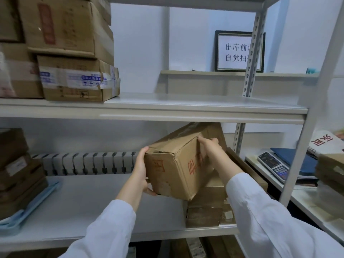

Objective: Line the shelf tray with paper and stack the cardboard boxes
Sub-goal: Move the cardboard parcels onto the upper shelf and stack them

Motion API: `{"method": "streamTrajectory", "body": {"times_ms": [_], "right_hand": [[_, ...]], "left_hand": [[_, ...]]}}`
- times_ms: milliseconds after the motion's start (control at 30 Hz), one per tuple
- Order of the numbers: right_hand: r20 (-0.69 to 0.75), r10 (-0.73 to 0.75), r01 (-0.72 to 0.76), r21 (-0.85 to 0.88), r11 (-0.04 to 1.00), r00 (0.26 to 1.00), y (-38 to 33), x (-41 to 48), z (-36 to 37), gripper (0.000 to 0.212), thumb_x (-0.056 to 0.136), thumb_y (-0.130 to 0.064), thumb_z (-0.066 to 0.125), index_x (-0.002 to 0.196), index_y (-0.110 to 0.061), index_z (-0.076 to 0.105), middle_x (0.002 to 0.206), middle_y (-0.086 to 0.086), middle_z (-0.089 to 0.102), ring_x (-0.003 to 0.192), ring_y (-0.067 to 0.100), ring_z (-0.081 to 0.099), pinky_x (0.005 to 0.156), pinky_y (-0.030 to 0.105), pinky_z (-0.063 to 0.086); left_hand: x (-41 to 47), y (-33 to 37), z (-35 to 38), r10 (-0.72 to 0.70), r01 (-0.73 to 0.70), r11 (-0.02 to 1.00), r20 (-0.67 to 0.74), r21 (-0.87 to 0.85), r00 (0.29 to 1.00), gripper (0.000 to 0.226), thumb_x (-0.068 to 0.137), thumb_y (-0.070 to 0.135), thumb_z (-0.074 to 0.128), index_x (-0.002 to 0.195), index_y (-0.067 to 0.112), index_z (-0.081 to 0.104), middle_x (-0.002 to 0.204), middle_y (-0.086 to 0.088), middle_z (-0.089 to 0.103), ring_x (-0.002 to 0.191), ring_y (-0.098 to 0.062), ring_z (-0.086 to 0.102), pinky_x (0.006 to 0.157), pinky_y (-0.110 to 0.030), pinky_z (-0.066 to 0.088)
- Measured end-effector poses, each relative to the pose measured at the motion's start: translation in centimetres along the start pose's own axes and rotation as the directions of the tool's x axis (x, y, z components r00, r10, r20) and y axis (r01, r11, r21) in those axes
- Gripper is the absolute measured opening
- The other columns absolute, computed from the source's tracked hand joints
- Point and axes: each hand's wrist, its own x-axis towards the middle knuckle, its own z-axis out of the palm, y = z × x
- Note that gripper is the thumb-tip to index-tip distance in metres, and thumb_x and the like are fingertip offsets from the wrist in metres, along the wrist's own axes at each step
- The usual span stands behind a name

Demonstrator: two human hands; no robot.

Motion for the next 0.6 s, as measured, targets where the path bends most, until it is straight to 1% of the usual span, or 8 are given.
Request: {"method": "streamTrajectory", "body": {"times_ms": [67, 133, 200, 300, 367, 433, 533, 600], "right_hand": [[-0.053, 0.000, 0.000, 0.000, 1.000, 0.999, 0.0, -0.6, 0.2, 0.079, 0.089, -0.053, 0.052, 0.149, -0.018, 0.016, 0.152, 0.016, 0.025, 0.135, 0.039, 0.030, 0.106, 0.052, 0.032], [-0.112, -0.007, 0.007, -0.001, 1.000, 0.994, 0.1, -1.3, 0.2, 0.082, 0.087, -0.056, 0.053, 0.150, -0.020, 0.014, 0.154, 0.015, 0.019, 0.139, 0.037, 0.023, 0.110, 0.052, 0.027], [-0.179, -0.016, 0.013, -0.020, 1.000, 0.984, 0.0, -1.9, 0.0, 0.084, 0.087, -0.059, 0.051, 0.150, -0.019, 0.012, 0.154, 0.014, 0.015, 0.141, 0.035, 0.018, 0.111, 0.050, 0.023], [-0.258, 0.015, -0.022, -0.025, 0.999, 0.966, -0.1, -3.0, -0.5, 0.088, 0.086, -0.061, 0.050, 0.150, -0.017, 0.009, 0.155, 0.015, 0.011, 0.143, 0.033, 0.012, 0.113, 0.049, 0.018], [-0.317, 0.033, -0.041, -0.019, 0.999, 0.948, -0.2, -3.5, -0.9, 0.092, 0.084, -0.062, 0.051, 0.150, -0.017, 0.006, 0.155, 0.016, 0.011, 0.143, 0.033, 0.012, 0.113, 0.049, 0.016], [-0.384, 0.052, -0.055, 0.006, 0.998, 0.922, -0.1, -4.0, -1.3, 0.095, 0.082, -0.063, 0.053, 0.150, -0.016, 0.006, 0.154, 0.017, 0.014, 0.142, 0.035, 0.015, 0.115, 0.048, 0.016], [-0.438, 0.059, -0.045, 0.042, 0.998, 0.897, 0.1, -4.9, -1.9, 0.094, 0.082, -0.061, 0.053, 0.149, -0.014, 0.009, 0.152, 0.018, 0.018, 0.139, 0.036, 0.019, 0.114, 0.048, 0.018], [-0.485, 0.030, -0.015, 0.036, 0.999, 0.874, 0.1, -5.6, -2.3, 0.089, 0.083, -0.058, 0.054, 0.147, -0.011, 0.013, 0.149, 0.018, 0.021, 0.137, 0.036, 0.022, 0.113, 0.047, 0.020]], "left_hand": [[-0.8, 0.4, -1.1, 0.007, -0.007, 0.999, 0.005, 0.041, 1.000, 0.074, 0.068, 0.073, 0.051, 0.121, 0.021, 0.053, 0.121, -0.011, 0.053, 0.118, -0.036, 0.044, 0.093, -0.072, 0.030], [-1.3, 0.8, -2.2, 0.024, -0.024, 0.996, 0.007, 0.085, 1.000, 0.077, 0.067, 0.074, 0.051, 0.122, 0.020, 0.054, 0.125, -0.011, 0.054, 0.119, -0.037, 0.044, 0.090, -0.072, 0.031], [-1.6, 1.3, -3.4, 0.034, -0.036, 0.990, 0.013, 0.136, 0.999, 0.077, 0.066, 0.075, 0.051, 0.120, 0.020, 0.057, 0.122, -0.011, 0.056, 0.116, -0.037, 0.046, 0.089, -0.072, 0.032], [-2.0, 2.0, -5.0, 0.036, -0.039, 0.979, 0.019, 0.200, 0.999, 0.073, 0.063, 0.074, 0.052, 0.110, 0.020, 0.062, 0.115, -0.011, 0.060, 0.110, -0.035, 0.050, 0.088, -0.071, 0.034], [-2.3, 2.5, -5.7, 0.029, -0.034, 0.971, 0.027, 0.235, 0.999, 0.072, 0.062, 0.072, 0.052, 0.107, 0.018, 0.064, 0.114, -0.011, 0.061, 0.108, -0.035, 0.051, 0.084, -0.067, 0.037], [-2.7, 2.8, -6.3, 0.015, -0.026, 0.960, 0.040, 0.279, 0.999, 0.071, 0.062, 0.071, 0.051, 0.106, 0.019, 0.065, 0.116, -0.012, 0.062, 0.110, -0.038, 0.051, 0.081, -0.065, 0.035], [-3.2, 3.3, -6.8, 0.016, -0.037, 0.948, 0.068, 0.317, 0.998, 0.063, 0.064, 0.069, 0.047, 0.097, 0.019, 0.065, 0.112, -0.014, 0.063, 0.109, -0.039, 0.051, 0.087, -0.064, 0.031], [-3.4, 3.5, -7.0, 0.019, -0.046, 0.946, 0.088, 0.321, 0.996, 0.058, 0.065, 0.067, 0.047, 0.090, 0.018, 0.065, 0.106, -0.012, 0.064, 0.104, -0.036, 0.053, 0.090, -0.060, 0.031]]}}
